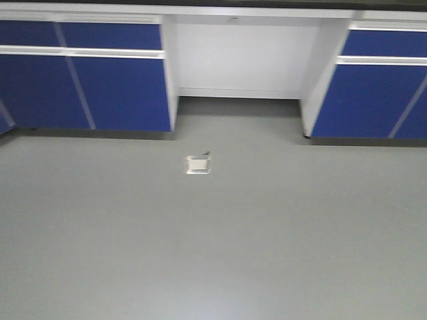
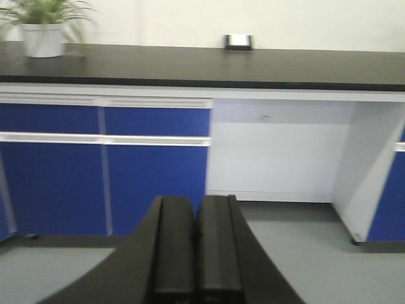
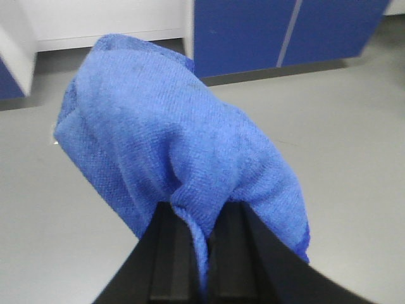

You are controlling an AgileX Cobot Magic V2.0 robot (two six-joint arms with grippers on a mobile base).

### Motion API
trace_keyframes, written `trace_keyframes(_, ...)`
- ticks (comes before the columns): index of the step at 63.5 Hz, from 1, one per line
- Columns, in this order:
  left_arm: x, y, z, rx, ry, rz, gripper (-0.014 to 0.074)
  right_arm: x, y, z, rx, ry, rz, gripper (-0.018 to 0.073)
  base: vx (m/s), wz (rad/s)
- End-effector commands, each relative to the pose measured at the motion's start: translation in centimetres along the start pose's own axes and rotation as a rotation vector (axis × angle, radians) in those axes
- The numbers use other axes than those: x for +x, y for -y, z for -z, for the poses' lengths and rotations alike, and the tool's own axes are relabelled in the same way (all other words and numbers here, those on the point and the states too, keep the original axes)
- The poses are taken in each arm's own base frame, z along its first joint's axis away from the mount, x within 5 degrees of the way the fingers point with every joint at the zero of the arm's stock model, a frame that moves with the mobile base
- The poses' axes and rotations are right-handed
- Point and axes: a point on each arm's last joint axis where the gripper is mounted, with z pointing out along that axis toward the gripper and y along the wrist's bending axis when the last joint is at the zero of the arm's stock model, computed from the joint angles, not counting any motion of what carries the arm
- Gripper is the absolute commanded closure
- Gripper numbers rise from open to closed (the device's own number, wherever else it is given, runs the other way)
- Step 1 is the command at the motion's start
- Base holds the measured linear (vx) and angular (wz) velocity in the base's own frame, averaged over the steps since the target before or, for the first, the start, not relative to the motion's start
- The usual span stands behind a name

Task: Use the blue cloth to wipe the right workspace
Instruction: 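Drive the base to the other bench holding the cloth in the right gripper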

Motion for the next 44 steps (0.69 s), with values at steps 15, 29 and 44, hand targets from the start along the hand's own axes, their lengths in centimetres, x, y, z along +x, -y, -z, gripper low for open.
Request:
trace_keyframes(15,0.2,0.13,-0.05,0.019,0.067,0.007,0.0602,-1.31,-0.12,0.47,-0.015,0.085,0.025,0.0559,0.16,-0.59)
trace_keyframes(29,0.2,0.13,-0.05,0.019,0.067,0.007,0.0602,-1.3,-0.11,0.47,-0.014,0.085,0.025,0.0559,0.2,-0.41)
trace_keyframes(44,0.2,0.13,-0.05,0.019,0.067,0.007,0.0602,-1.3,-0.11,0.47,-0.014,0.085,0.025,0.0559,0.25,-0.17)
